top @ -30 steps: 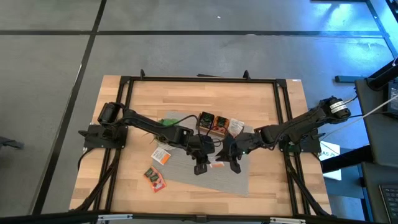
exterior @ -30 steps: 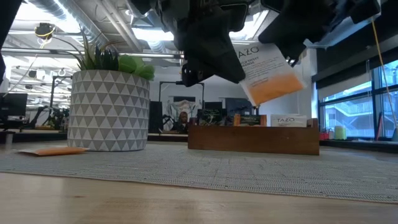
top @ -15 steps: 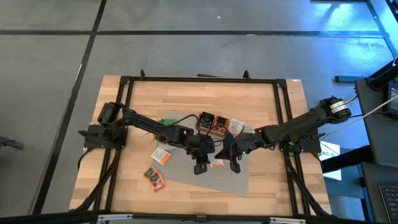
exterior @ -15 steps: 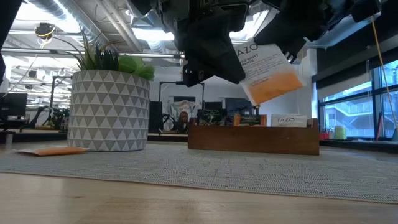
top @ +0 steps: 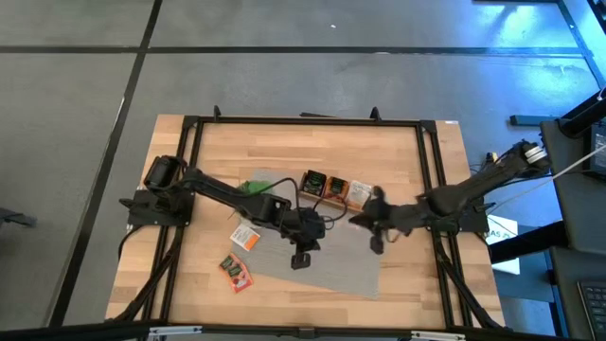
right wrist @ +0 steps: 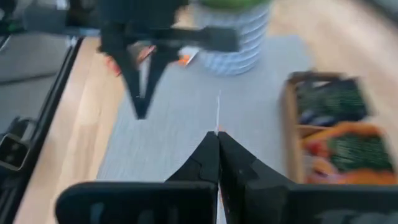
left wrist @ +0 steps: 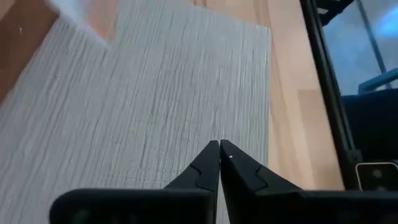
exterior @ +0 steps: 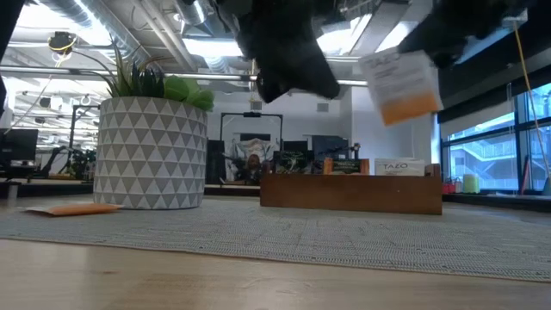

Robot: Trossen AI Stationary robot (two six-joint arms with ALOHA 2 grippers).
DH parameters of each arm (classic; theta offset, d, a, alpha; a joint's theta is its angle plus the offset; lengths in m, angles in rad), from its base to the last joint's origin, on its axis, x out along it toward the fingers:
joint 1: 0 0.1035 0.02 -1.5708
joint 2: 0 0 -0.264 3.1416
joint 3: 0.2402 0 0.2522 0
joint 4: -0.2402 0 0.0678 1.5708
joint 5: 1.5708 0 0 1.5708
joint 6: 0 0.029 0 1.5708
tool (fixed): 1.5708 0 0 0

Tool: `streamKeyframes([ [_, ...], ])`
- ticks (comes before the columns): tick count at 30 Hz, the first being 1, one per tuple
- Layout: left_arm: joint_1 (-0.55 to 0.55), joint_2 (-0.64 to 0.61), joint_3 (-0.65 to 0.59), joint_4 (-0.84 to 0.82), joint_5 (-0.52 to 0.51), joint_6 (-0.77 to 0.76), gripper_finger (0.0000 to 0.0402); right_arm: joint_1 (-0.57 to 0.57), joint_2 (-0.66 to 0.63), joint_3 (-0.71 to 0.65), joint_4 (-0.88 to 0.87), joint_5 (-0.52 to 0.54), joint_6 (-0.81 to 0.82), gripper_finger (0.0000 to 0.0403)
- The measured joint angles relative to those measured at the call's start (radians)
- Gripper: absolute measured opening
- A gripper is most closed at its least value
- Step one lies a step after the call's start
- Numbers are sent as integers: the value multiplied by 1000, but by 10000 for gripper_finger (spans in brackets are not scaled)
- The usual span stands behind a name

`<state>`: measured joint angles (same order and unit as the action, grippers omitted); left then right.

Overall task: Pick & Place Tea
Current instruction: Put the white tea bag into the right section of the wooden organizer

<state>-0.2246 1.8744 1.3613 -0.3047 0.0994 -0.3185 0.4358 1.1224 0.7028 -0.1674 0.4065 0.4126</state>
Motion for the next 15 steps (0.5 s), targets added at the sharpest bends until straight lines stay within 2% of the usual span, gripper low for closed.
streamKeyframes([
  [4, -14, 0, 0, 74, -21, 47, 12, 73, -152, -121, 49, 216, 12, 2],
  [7, -19, 0, 0, 164, -10, 90, 13, 93, -210, -227, 111, 369, -2, 2],
  [15, -21, 0, 0, 203, -13, 89, 9, 64, -221, -506, 556, 484, -133, 1],
])
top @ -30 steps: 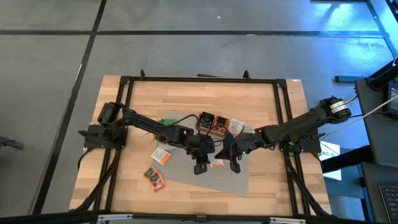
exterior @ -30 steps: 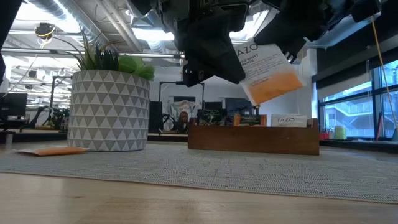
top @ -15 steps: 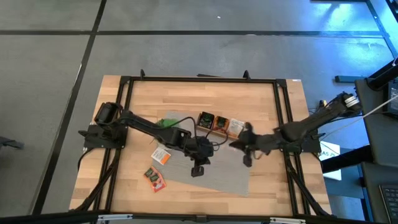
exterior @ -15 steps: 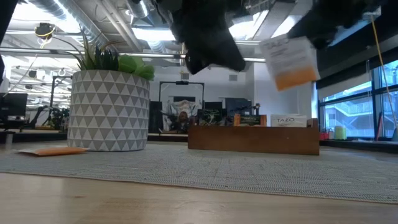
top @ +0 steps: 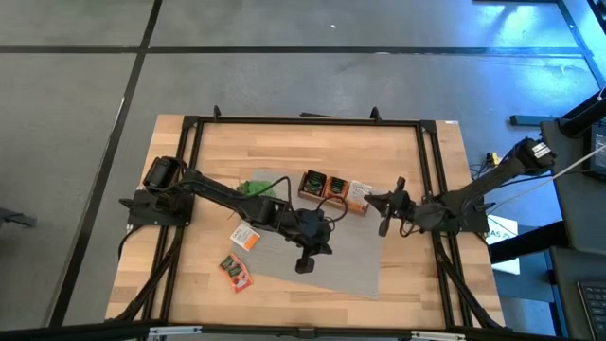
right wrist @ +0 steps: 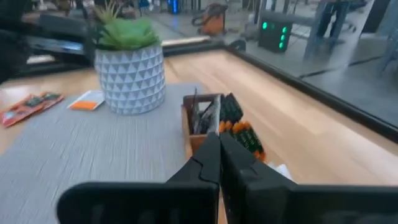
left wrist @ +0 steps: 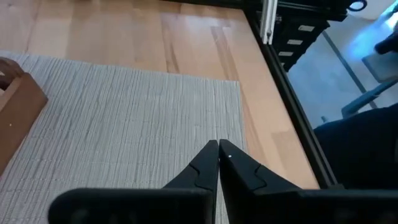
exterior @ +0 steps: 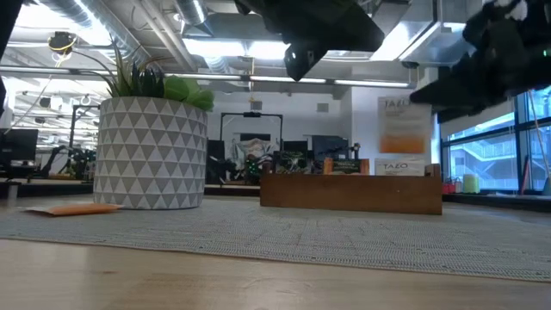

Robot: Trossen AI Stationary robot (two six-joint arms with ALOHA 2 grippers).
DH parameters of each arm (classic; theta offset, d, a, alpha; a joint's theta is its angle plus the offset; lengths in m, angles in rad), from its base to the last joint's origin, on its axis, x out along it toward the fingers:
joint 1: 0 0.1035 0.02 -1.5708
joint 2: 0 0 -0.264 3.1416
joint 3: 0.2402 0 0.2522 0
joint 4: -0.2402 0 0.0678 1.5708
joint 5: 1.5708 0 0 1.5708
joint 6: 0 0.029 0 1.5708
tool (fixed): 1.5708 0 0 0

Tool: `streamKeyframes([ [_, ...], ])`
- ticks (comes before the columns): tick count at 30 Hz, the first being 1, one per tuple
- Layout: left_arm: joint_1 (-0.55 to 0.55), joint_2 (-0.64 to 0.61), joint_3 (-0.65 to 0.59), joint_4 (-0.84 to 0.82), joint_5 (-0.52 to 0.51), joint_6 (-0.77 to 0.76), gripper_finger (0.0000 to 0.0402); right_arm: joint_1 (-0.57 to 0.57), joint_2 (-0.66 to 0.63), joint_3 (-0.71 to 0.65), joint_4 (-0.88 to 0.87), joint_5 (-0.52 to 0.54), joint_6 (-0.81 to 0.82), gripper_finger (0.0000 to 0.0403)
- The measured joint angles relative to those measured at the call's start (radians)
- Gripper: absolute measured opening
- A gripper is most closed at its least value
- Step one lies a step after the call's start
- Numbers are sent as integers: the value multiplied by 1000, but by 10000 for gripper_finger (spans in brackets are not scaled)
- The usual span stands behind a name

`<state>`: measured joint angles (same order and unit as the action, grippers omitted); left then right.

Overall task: Pick & Place Tea
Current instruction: Put the white tea bag into the right section of the wooden organizer

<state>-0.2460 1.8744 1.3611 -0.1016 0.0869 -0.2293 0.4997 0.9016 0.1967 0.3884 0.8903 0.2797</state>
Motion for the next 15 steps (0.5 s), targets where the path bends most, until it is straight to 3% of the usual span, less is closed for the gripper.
streamKeyframes([
  [6, -2, 0, 0, 2, 0, -9, 12, -31, 0, -103, 127, 0, -45, 2],
  [15, -2, 0, 0, 2, 0, -11, 10, -60, 1, -139, 117, -47, -45, 3],
])
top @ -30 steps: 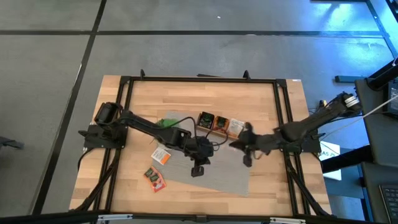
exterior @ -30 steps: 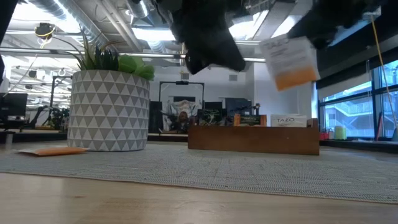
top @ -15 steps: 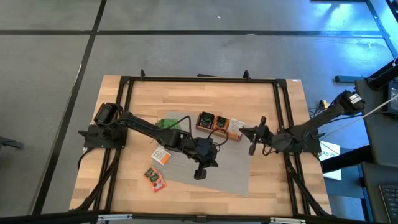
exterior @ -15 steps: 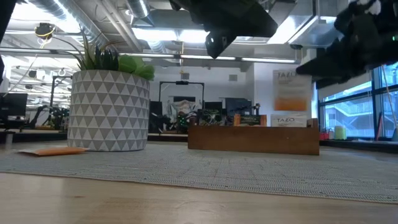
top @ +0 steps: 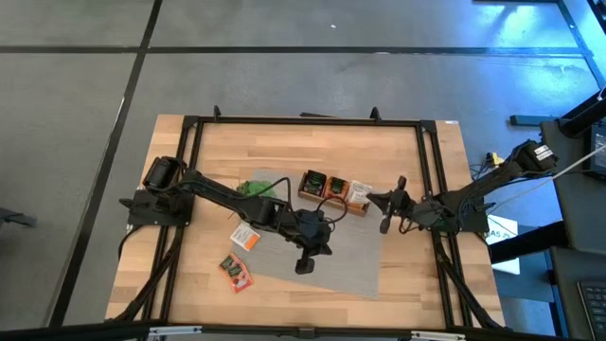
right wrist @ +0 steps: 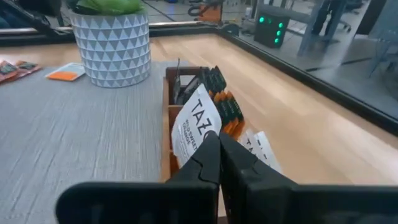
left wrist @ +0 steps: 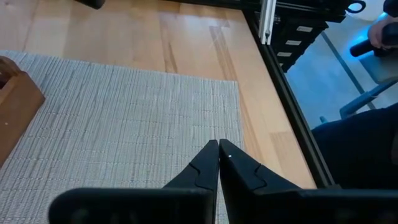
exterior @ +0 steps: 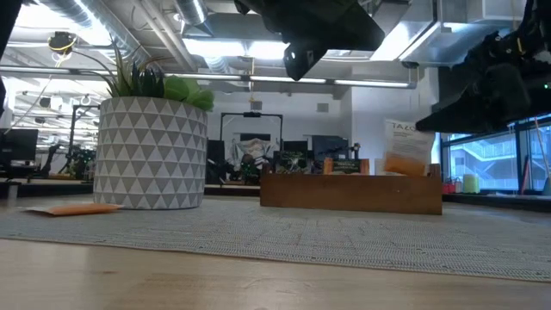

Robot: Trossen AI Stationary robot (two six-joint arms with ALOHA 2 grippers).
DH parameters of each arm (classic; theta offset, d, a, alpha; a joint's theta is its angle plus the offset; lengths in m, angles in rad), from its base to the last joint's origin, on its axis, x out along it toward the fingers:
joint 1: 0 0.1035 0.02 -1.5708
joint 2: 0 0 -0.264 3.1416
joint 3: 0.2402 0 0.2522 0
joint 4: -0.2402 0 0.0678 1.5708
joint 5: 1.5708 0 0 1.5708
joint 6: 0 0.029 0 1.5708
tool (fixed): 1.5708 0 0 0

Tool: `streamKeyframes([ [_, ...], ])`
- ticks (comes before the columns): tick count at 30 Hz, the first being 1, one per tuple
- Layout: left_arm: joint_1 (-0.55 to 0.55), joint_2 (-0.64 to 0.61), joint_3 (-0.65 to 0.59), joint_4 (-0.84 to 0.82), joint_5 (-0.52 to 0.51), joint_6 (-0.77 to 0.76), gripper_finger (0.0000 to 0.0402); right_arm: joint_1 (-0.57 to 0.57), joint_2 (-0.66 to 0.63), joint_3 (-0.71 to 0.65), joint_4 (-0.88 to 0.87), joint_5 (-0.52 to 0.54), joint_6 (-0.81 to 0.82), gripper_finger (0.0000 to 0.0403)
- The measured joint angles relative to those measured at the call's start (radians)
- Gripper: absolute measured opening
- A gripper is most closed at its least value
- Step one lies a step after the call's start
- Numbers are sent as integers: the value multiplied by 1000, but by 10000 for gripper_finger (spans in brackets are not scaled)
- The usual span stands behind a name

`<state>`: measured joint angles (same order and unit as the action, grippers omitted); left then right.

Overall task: Pick & Place Tea
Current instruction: Put the white tea bag into the right section of the wooden organizer

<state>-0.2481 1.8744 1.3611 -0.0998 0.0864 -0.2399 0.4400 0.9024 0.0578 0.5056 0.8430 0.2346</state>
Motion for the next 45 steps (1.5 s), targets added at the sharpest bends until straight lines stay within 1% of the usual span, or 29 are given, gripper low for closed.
streamKeyframes([
  [2, 0, 0, 0, 0, 0, 0, 12, 0, 0, 0, 0, 3, -28, 4],
  [5, 0, 0, 0, 0, 0, 0, 12, 0, 0, 0, -1, 40, -32, 4],
  [8, 0, 0, 0, -1, -1, 0, 10, 0, 0, 0, -4, 55, -35, 4],
  [15, 0, 0, 0, -1, -6, 0, 12, -28, 16, 0, -33, 51, 22, 5],
  [20, -1, 0, 0, -5, -7, -1, 10, -60, 63, 0, -8, 7, 19, 5],
  [23, -1, 0, 0, -6, -7, -1, 8, -65, 84, 8, 16, -4, -19, 5],
  [28, -1, 0, 0, -9, -7, -1, 12, -65, 107, 57, 22, -6, -129, 6],
  [31, -1, 0, 0, -9, -7, -1, 12, -65, 141, 70, 21, -7, -131, 6],
  [37, -6, 0, 0, -11, -8, 0, 9, -65, 245, 72, 19, -33, -81, 6],
  [41, -8, 0, 0, -16, -8, 0, 12, -65, 298, 72, 65, -26, -95, 6],
  [45, -8, 0, 0, -23, -8, 0, 11, -65, 324, 72, 67, -1, -132, 6],
])
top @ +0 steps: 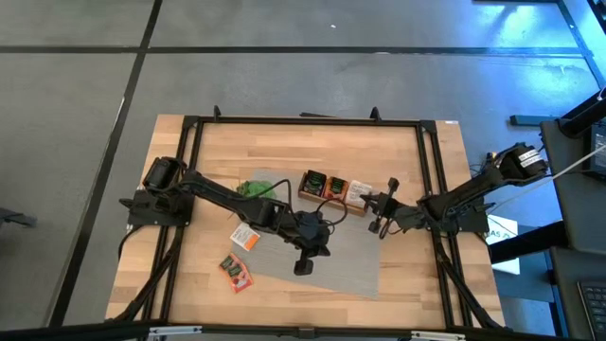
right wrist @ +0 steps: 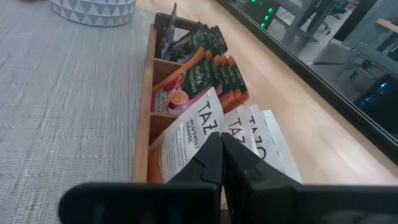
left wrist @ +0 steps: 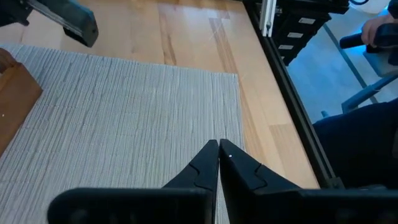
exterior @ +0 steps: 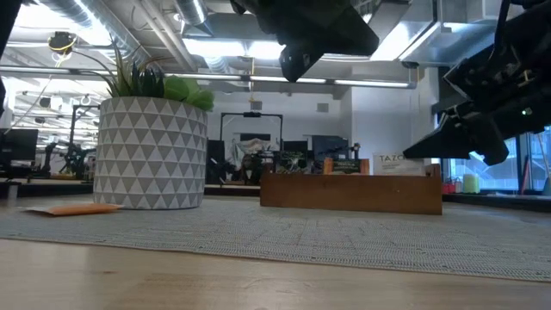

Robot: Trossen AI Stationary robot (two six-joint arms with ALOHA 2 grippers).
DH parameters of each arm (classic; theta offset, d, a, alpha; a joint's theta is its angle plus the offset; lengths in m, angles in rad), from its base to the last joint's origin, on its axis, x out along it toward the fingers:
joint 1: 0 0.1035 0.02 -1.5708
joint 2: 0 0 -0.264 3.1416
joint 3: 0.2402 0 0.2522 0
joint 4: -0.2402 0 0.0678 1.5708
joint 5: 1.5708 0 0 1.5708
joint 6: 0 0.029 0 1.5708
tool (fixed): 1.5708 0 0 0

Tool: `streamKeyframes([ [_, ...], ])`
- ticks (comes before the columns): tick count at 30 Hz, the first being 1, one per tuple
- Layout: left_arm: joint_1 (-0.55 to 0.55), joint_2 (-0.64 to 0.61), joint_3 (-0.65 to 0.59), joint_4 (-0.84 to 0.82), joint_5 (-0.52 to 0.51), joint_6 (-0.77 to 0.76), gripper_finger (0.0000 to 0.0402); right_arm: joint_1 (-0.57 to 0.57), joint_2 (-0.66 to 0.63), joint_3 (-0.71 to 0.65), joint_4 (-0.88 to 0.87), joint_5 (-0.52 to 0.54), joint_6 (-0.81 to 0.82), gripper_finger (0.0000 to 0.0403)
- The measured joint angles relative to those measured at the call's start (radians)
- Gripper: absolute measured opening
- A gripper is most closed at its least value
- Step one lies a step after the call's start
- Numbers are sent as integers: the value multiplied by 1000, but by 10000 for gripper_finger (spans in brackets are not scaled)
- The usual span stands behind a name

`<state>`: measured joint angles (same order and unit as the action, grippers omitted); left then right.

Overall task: Pick & Place Tea
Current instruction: Put the white tea bag into the right section of the wooden organizer, then put the orange tea bag into the middle section of the wooden organizer

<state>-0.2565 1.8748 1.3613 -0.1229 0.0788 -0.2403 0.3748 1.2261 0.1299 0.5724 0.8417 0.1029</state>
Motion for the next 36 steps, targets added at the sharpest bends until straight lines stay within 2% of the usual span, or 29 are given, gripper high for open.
streamKeyframes([
  [12, -4, 0, 0, -40, 0, -12, 12, 0, 3, 0, 0, 3, 22, 13],
  [20, -4, 0, 0, -99, 10, -39, 11, 0, 3, 0, 0, -13, 1, 74],
  [24, -6, 0, 0, -160, 11, -73, 12, 3, -7, 4, -3, 66, 12, 114],
  [28, -15, -14, 0, -248, -4, -124, 9, 12, -46, 48, 0, 144, -72, 136],
  [31, -39, -37, 0, -323, -56, -183, 9, 23, -74, 87, 0, 145, -108, 140],
  [36, -128, -80, 1, -495, -216, -402, 13, 37, -84, 139, -1, 4, -61, 141],
])
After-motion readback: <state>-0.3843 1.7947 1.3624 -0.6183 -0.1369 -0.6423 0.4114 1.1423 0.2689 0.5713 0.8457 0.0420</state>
